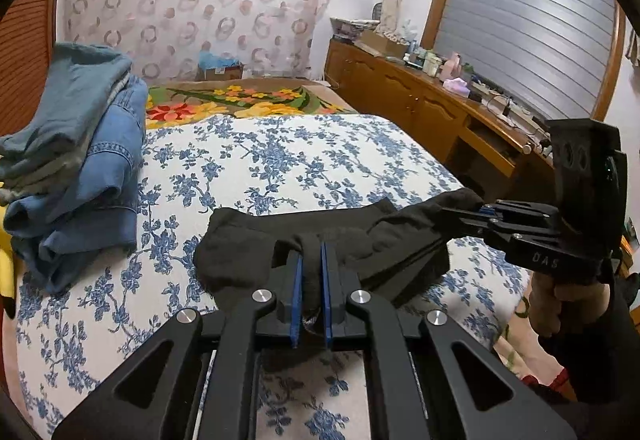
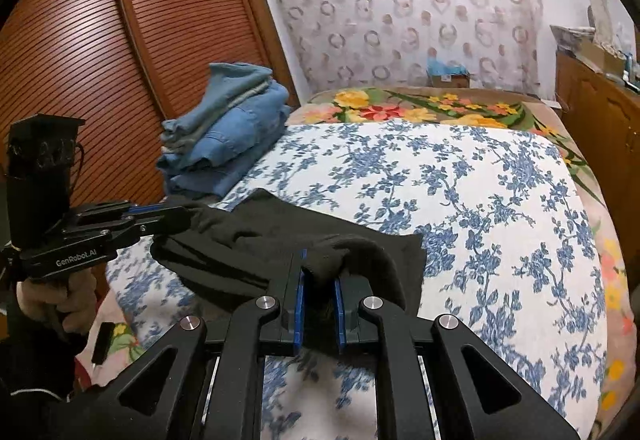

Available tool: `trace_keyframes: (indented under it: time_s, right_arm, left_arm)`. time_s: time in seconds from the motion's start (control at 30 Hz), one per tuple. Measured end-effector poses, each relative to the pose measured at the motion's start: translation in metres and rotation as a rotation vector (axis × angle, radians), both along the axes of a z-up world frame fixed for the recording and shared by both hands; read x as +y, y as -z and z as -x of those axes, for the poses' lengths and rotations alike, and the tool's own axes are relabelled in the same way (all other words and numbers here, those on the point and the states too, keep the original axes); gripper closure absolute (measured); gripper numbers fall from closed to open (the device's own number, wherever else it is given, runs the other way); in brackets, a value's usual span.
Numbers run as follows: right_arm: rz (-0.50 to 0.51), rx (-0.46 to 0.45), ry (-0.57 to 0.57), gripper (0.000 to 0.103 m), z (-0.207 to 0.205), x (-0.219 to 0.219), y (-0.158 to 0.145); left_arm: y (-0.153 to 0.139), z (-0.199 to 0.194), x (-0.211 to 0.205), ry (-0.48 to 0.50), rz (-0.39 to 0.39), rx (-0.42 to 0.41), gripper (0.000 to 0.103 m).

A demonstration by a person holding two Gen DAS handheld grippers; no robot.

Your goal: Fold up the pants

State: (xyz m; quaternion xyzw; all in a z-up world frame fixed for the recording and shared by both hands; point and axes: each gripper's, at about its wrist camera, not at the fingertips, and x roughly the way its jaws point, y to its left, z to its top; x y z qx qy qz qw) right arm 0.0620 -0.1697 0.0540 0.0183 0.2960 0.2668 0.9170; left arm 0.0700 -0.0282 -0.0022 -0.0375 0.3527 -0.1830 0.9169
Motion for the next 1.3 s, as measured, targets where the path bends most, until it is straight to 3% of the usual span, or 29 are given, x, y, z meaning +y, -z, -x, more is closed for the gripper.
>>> trace_keyframes:
  time_s: [0.2,0.3,0.47,0.63,0.8,1.3]
  right_arm:
    - [0.019,0.009,0.01,0.091,-0.017,0.01,0.004]
    - [0.022,0.007,0.015,0.088,-0.025,0.01,0.005]
    - [0.057,-0.002,0.026,0.082,-0.029,0.012,0.006]
    - [0.084,-0.024,0.045,0.058,-0.024,0.007,0.002]
    - [0.081,-0.032,0.048,0.057,-0.011,-0.007,-0.001]
    - [0.124,0.103,0.061,0.058,-0.005,-0.023,0.04]
  left_arm:
    - [0.008,-0.013,0.0,-0.011,-0.003,0.019,0.094]
    - [0.011,-0.018,0.002,-0.036,-0.021,0.028,0.087]
    - [0.014,-0.016,0.005,-0.039,-0.021,0.027,0.057]
    - [0.016,-0.009,0.015,-0.059,-0.007,0.024,0.056]
    - [0.027,0.002,0.024,-0.07,0.0,0.048,0.056]
    - [0.063,0.011,0.014,-0.023,-0.051,0.123,0.056]
